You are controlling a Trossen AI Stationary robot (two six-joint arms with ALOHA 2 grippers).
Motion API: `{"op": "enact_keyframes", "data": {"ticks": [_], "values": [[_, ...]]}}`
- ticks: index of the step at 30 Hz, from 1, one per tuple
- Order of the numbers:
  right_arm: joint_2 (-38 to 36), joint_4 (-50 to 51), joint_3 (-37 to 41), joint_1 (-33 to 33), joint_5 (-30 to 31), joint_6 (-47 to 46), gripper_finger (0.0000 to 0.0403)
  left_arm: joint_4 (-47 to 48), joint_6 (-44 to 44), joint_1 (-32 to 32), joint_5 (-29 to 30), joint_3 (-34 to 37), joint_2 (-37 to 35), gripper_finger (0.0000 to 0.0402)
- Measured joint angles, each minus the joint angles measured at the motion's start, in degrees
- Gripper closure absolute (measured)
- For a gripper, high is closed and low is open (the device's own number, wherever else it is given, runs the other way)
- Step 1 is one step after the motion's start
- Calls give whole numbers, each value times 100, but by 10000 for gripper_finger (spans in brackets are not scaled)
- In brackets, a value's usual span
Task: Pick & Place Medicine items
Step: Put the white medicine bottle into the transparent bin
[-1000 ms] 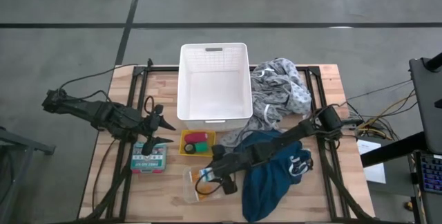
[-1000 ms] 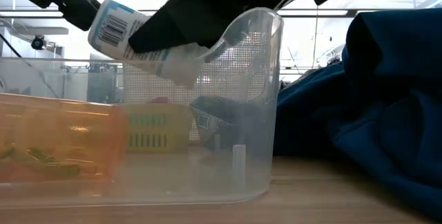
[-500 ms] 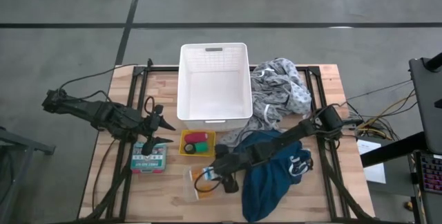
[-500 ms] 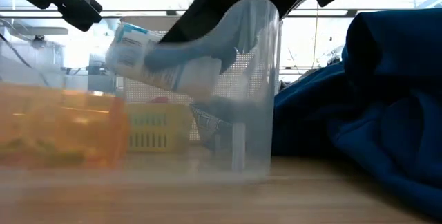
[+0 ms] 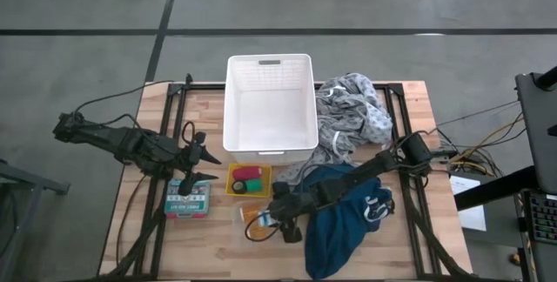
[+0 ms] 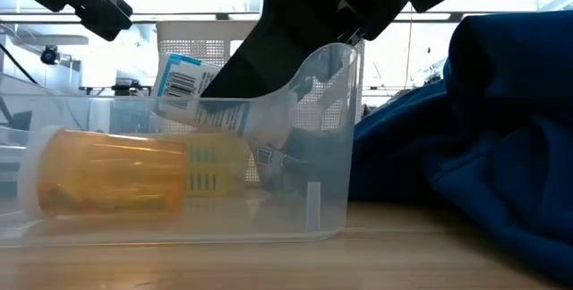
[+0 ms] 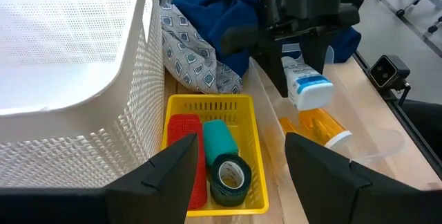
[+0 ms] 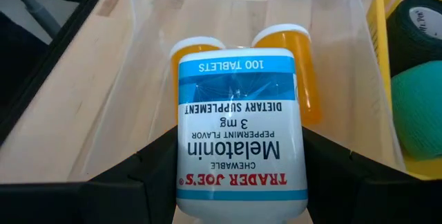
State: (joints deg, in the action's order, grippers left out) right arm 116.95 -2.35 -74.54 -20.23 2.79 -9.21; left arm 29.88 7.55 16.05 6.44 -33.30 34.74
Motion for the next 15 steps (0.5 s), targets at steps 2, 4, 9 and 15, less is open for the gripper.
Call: {"op": "enact_keyframes", "data": {"ticks": [2, 4, 9, 15], "values": [[0, -40, 0, -8, -31, -98, 172, 0, 0, 0, 0, 0, 0, 176], [0, -42, 0, -13, -29, -229, 172, -1, 0, -1, 0, 0, 0, 176], [-9, 33, 0, -11, -23, -267, 172, 1, 0, 0, 0, 0, 0, 176], [-9, 51, 0, -11, -23, -60, 172, -1, 0, 0, 0, 0, 0, 176]]}}
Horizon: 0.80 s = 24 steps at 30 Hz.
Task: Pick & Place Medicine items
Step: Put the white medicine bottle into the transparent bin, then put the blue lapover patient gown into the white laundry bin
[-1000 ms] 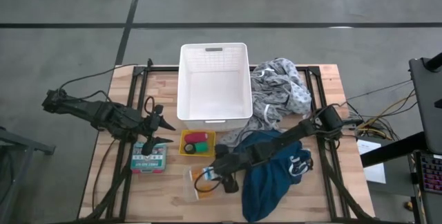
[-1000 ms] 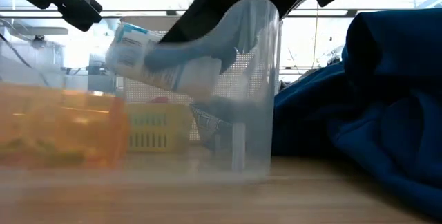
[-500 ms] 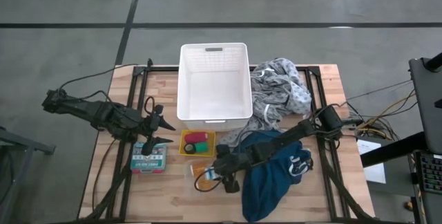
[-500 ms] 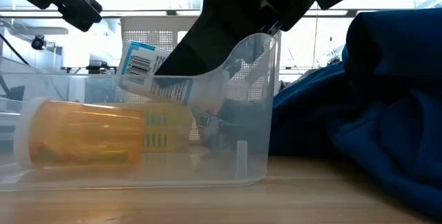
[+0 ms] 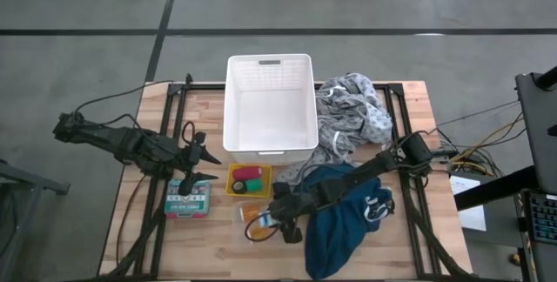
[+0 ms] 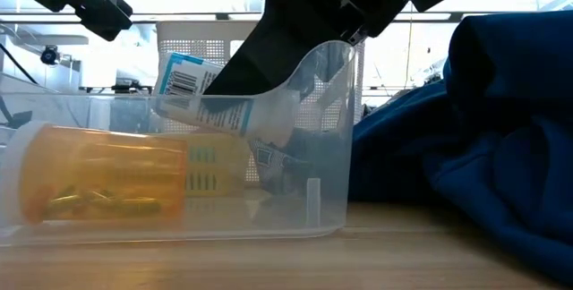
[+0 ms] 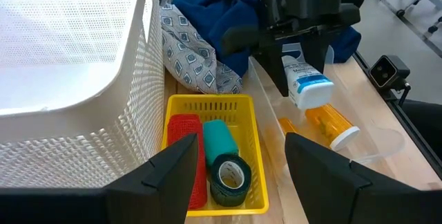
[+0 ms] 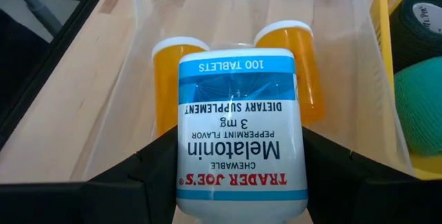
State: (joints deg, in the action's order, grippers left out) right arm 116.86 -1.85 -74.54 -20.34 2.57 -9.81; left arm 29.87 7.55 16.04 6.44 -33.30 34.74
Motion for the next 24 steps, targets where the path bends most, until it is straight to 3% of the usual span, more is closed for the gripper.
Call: {"op": "enact_keyframes", "data": {"ticks": [8, 24], "values": [[0, 0, 0, 0, 1, -10, 165, 0, 0, -1, 0, 0, 0, 176], [0, -4, 0, 28, 50, -6, 81, 0, 0, -1, 0, 0, 0, 176]]}}
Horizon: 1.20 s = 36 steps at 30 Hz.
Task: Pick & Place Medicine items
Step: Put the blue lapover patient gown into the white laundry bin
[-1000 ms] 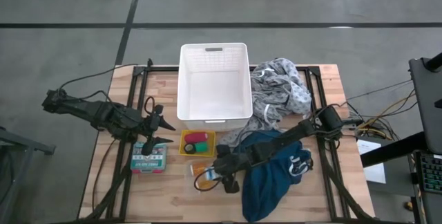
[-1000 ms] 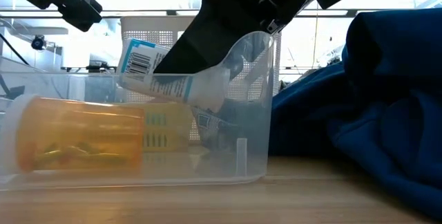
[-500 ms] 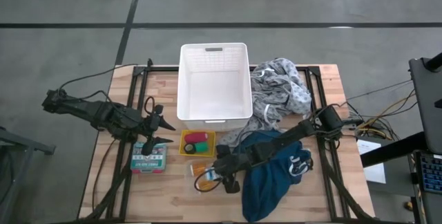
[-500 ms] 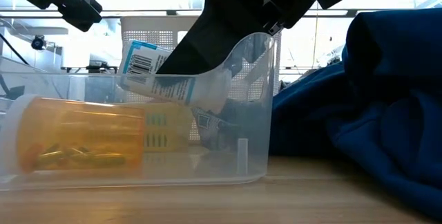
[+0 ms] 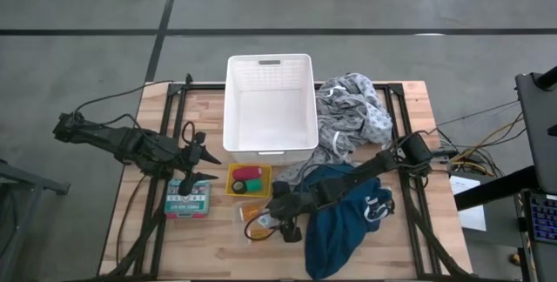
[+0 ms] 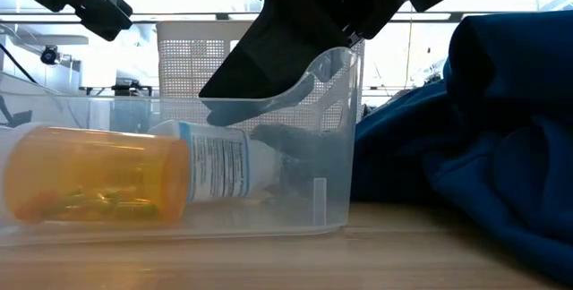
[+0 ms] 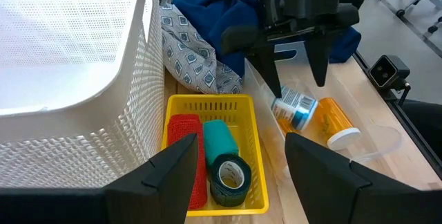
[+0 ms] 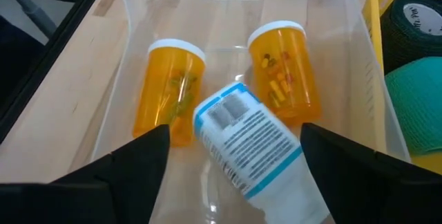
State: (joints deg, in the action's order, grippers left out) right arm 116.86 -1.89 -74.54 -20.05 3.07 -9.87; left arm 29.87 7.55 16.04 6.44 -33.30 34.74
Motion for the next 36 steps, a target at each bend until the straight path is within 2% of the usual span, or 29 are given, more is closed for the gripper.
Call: {"op": "enact_keyframes", "data": {"ticks": [5, 11, 20, 29, 36], "values": [[0, -4, 0, 0, 0, 20, 76, 2, 0, 2, 0, 0, 0, 176], [-13, 0, -117, -20, 13, 683, 85, 2, 0, -1, 0, 0, 0, 176], [-130, 231, -418, -84, 126, 910, 108, 1, 0, 1, 0, 0, 2, 176], [-565, 745, -461, -337, 158, 1922, 147, 4, 0, -1, 0, 0, 0, 176], [-1002, 1238, -459, -477, 157, 1356, 172, 13, 0, 0, 0, 0, 2, 176]]}}
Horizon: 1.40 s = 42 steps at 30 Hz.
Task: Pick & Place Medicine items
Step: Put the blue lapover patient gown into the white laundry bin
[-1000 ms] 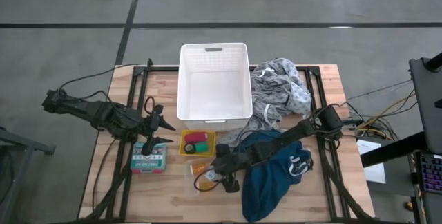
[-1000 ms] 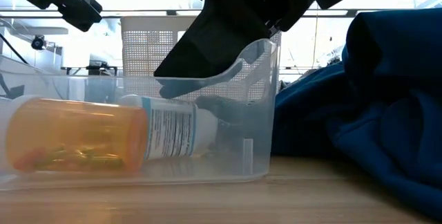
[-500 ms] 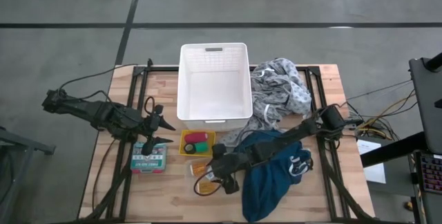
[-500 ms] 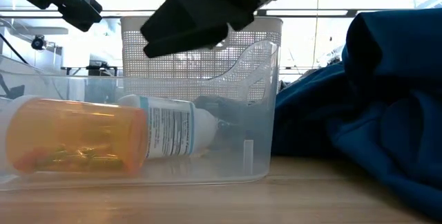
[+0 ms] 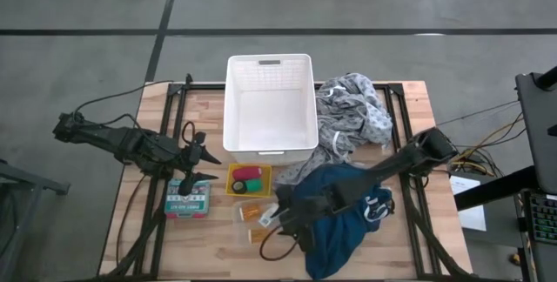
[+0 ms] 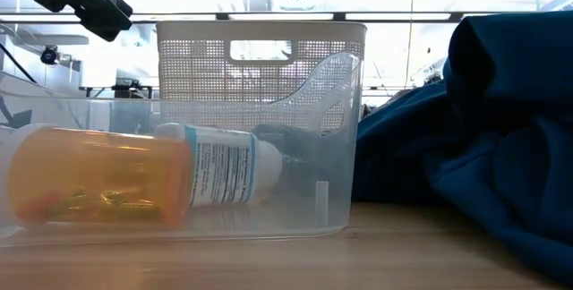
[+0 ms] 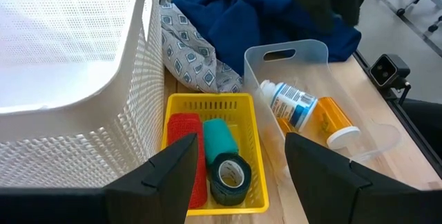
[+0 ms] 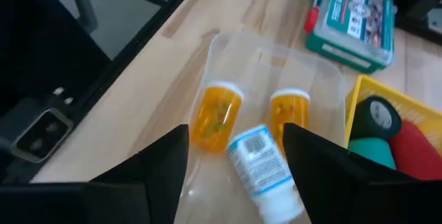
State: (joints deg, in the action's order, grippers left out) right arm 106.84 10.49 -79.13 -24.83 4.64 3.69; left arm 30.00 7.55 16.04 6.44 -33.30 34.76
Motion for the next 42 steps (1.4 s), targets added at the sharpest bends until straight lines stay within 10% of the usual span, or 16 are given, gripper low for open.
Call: {"op": "enact_keyframes", "data": {"ticks": [23, 42], "values": [[-1043, 1450, 4, -82, 304, -1401, 177, 9, 0, -1, 0, 0, -2, 176], [-2332, 3602, 4, -67, 328, -500, 177, 11, 0, 0, 0, 0, -2, 176]]}}
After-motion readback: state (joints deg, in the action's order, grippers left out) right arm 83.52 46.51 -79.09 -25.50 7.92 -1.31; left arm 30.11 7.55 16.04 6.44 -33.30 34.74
